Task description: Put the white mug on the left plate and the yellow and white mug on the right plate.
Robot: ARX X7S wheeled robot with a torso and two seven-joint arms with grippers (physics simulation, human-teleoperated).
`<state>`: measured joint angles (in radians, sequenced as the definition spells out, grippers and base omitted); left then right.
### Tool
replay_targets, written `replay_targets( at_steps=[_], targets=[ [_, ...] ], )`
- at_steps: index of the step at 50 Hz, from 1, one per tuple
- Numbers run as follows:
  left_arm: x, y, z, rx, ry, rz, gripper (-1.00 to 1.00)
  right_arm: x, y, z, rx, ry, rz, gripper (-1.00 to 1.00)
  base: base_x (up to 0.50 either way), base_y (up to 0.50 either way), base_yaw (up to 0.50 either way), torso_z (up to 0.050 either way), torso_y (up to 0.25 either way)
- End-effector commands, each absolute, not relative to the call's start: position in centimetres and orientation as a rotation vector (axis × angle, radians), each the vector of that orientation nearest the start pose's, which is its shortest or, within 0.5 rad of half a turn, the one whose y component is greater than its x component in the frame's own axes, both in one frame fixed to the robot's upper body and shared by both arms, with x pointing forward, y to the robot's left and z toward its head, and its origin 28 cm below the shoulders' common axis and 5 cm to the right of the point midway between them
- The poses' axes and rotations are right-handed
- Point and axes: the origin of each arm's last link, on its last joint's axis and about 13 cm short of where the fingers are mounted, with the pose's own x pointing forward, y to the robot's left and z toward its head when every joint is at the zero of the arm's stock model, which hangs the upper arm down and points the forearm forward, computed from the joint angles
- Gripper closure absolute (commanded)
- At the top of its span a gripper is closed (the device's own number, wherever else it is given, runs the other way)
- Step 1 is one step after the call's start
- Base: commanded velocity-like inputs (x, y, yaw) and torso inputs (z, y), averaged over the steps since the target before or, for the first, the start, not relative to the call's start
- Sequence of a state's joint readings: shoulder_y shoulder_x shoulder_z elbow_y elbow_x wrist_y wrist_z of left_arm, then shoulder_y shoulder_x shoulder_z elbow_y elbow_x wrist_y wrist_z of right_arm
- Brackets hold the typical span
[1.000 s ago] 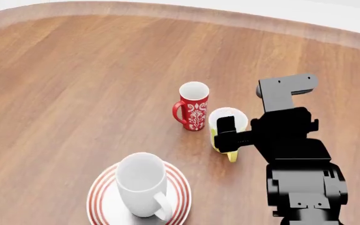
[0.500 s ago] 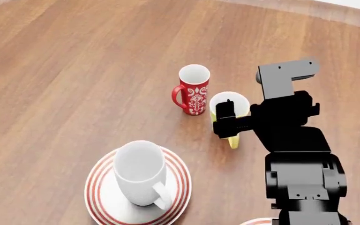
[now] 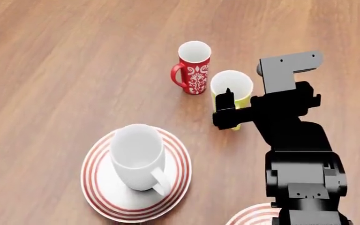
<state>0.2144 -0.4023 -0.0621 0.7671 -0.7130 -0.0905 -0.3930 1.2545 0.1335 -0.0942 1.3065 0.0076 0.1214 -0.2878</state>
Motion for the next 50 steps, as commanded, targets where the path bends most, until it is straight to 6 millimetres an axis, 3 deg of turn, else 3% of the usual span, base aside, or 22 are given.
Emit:
replay_targets(
  at_steps=[1,9,35,50],
  targets=[
    [14.66,24.03,13.94,-0.35,-0.334,0.018,-1.0,41.94,-15.36,15.25,-0.089,0.195,0.182,-1.0,0.0,0.0,0.0,0.0,-0.25],
    [14.85,24.09,13.94,-0.372,-0.311,0.018,-1.0,41.9,-15.3,15.09,-0.091,0.2,0.185,-1.0,0.0,0.0,0.0,0.0,-0.25],
    [14.6,24.24,14.04,-0.384,-0.328,0.009,-1.0,42.08,-15.3,15.29,-0.097,0.112,0.196,-1.0,0.0,0.0,0.0,0.0,-0.001],
    [14.84,24.22,13.9,-0.361,-0.319,0.023,-1.0,42.05,-15.23,15.18,-0.089,0.118,0.201,-1.0,0.0,0.0,0.0,0.003,-0.17]
  ],
)
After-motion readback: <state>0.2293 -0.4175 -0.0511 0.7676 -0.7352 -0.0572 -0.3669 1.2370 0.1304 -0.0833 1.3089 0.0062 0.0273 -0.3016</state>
